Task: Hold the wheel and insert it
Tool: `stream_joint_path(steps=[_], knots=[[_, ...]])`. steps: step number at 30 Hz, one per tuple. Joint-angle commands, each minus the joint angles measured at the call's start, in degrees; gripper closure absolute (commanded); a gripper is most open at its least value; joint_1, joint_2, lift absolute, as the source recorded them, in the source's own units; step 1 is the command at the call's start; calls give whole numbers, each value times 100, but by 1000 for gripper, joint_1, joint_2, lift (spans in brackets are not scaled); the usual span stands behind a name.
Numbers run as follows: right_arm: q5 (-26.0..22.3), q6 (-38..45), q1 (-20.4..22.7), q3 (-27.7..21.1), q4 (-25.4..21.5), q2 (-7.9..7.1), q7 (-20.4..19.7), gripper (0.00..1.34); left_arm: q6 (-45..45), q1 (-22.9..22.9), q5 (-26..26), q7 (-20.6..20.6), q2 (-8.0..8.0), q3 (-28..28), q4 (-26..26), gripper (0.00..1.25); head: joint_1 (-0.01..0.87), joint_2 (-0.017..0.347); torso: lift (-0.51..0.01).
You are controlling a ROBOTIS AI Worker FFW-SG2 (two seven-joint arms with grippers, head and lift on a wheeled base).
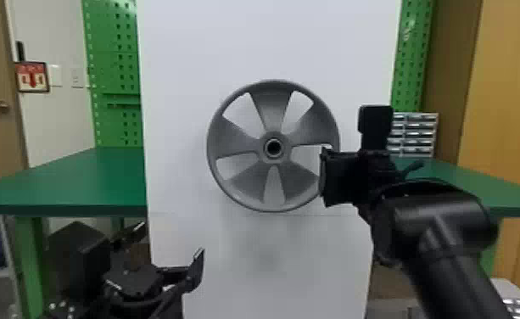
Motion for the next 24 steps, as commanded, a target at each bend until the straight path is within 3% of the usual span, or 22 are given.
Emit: stream_joint_path(steps=[1,11,24], knots=[[-33,0,16,57,-37,7,1,231,0,12,-3,4,0,1,0,101,210,9,-442],[-165,44,139,189,-353,7,28,229,0,30,-11,4,0,1,0,101,210,9,-442],[-455,695,948,303,-2164,7,80,234,-35,109,-11,4,-9,80,-9,101,210,9,-442]])
